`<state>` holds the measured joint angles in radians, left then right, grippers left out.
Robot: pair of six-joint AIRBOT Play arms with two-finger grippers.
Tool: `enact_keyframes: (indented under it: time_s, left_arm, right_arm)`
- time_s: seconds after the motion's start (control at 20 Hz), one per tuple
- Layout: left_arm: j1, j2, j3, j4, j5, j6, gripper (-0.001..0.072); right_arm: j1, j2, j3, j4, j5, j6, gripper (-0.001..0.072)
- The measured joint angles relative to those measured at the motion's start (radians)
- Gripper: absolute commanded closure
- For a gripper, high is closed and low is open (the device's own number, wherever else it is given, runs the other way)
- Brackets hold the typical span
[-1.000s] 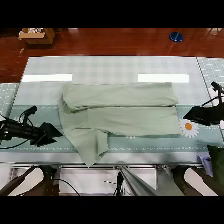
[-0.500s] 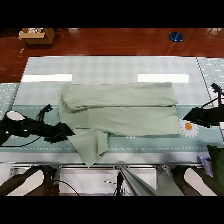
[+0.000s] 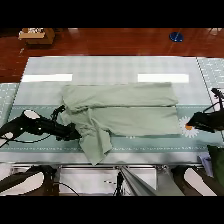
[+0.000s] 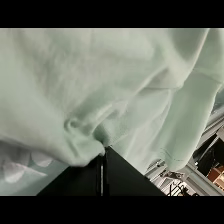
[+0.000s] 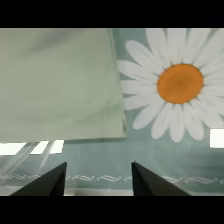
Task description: Fold the shirts.
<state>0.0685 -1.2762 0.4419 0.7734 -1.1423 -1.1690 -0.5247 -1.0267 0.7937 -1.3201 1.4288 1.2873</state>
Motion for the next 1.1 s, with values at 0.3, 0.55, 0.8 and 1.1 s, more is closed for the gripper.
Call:
enact_keyframes:
  time_s: [0.3, 0.55, 0.8, 1.1]
  left_arm:
    - [0.091, -0.003, -0.002, 0.026, -0.047, 0.069, 0.0686]
    - [0.154, -0.003, -0.002, 0.029, -0.056, 0.104, 0.0687]
    - [0.17, -0.003, -0.002, 0.024, -0.058, 0.117, 0.0686]
    - [0.173, -0.003, -0.001, 0.022, -0.061, 0.121, 0.0686]
  right_arm:
    - [-0.203, 0.0, -0.021, 0.118, -0.006, 0.0, 0.0221]
    - [-0.243, -0.007, -0.122, 0.153, -0.068, -0.01, 0.022]
    - [-0.251, -0.06, -0.23, 0.216, -0.143, -0.024, 0.0223]
    - [-0.145, -0.129, -0.294, 0.355, -0.283, -0.038, 0.0441]
